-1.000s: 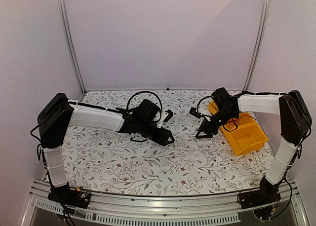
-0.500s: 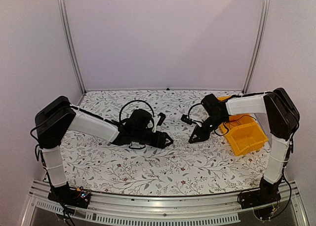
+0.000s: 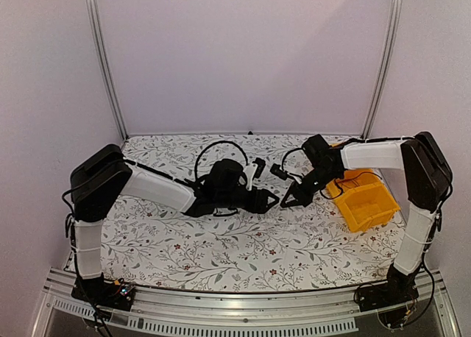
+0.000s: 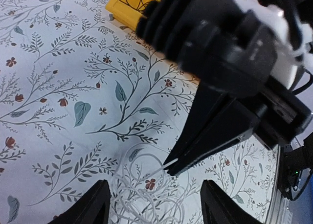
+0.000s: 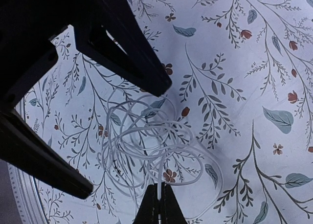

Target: Untangle the cables

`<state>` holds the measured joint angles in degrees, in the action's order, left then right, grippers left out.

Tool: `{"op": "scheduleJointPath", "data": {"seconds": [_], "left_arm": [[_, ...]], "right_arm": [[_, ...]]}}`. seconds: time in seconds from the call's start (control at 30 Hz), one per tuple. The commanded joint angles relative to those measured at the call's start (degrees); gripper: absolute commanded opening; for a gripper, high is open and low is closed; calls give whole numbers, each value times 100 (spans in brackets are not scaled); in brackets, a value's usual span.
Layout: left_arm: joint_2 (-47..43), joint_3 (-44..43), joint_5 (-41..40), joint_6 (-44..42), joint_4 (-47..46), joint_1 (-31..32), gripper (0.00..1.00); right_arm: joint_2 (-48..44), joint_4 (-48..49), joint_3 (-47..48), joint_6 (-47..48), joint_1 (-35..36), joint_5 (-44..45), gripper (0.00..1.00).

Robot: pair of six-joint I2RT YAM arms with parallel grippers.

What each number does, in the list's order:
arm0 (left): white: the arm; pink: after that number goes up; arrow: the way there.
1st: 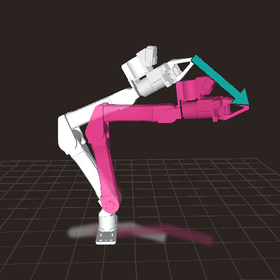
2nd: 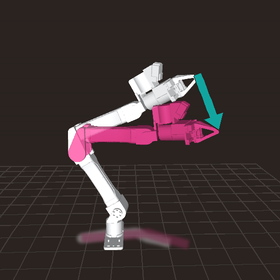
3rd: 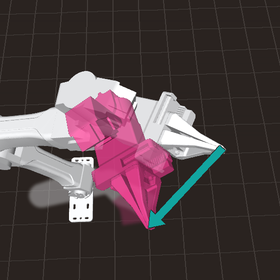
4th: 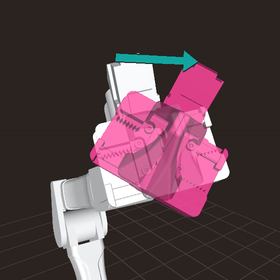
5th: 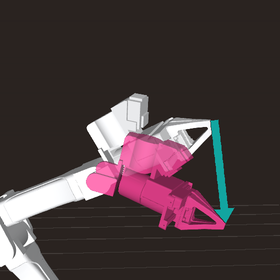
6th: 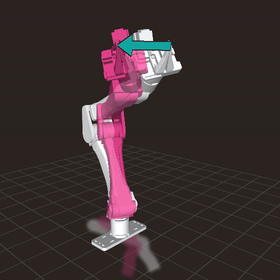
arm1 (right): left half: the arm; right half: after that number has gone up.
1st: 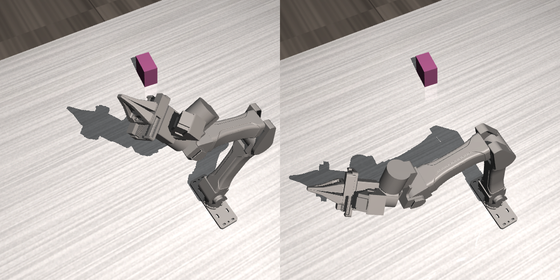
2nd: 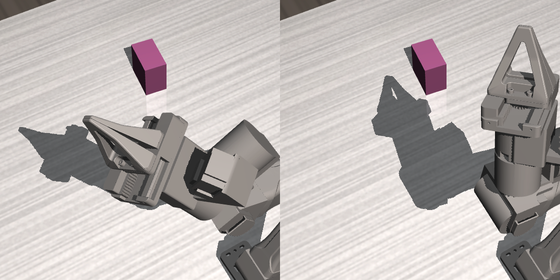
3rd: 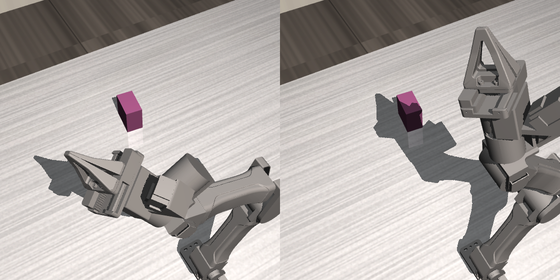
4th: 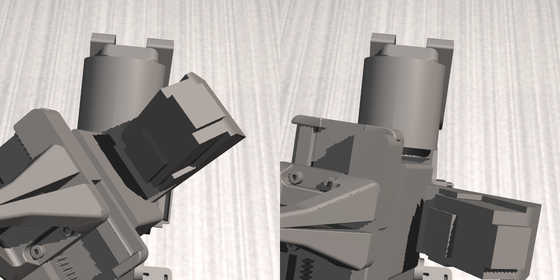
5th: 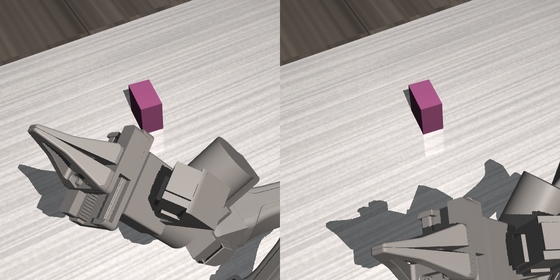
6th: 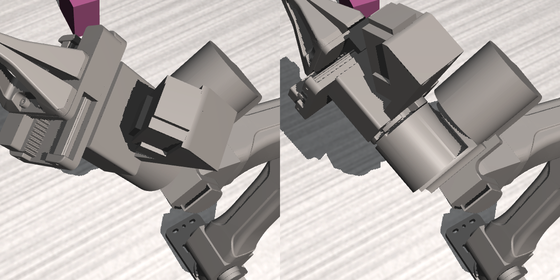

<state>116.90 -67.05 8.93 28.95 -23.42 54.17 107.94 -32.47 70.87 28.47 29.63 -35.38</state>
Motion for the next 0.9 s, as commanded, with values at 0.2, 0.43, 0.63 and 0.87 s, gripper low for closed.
{"op": "scheduleJointPath", "data": {"seconds": [0.2,0.43,0.63,0.87], "left_arm": [[645,-426,-147,81,-328,51,61],[1050,-722,-536,377,-326,-52,59],[1244,-744,-689,635,-332,-301,55],[1363,-523,-555,681,-505,-489,46]], "right_arm": [[-401,65,-11,-153,34,-450,0],[-584,-276,45,54,38,-1228,2],[-1288,-1143,571,528,26,-2027,0],[-2374,-1883,2011,768,26,-1979,0]]}}
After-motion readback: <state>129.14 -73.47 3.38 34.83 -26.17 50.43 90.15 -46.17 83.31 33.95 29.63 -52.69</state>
